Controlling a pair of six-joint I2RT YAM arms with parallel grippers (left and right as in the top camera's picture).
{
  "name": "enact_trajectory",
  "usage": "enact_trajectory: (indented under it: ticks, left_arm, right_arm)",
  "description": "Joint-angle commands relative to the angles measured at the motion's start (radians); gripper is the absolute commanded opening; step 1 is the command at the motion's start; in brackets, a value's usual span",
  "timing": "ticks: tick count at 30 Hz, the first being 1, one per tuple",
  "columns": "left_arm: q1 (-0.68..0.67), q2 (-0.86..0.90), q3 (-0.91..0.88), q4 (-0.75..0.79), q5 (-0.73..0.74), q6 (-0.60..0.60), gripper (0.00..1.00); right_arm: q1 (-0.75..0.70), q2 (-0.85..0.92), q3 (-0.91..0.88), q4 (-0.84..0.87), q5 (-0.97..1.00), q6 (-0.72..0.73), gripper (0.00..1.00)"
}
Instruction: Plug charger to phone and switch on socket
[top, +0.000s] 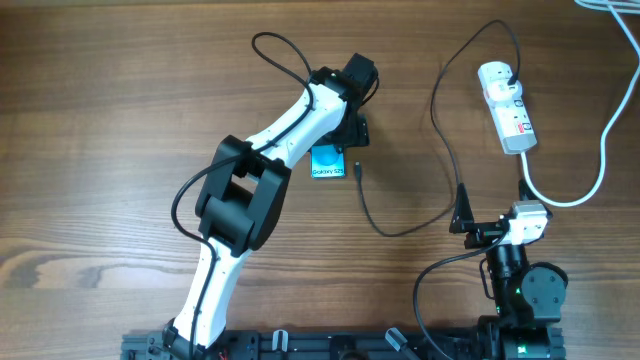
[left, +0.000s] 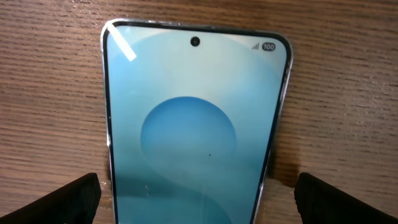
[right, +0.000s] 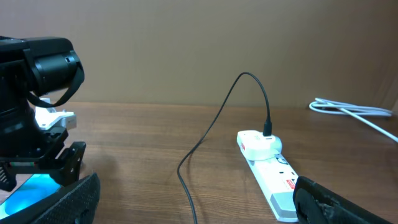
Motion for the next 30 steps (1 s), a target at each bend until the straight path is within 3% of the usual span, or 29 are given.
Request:
enact_trajectory:
  ticks: [1,30]
  left_arm:
    - [0.007,0.013,-0.01,0.004,-0.03,0.019,1.0]
    - [0.02,0.013,-0.063,0.039,0.003,0.047,1.0]
  right_arm:
    - [0.004,-0.006,-0.001,0.002,0.016,0.014,1.0]
    - [0.004,-0.006,-0.001,0.002,0.016,0.014,1.0]
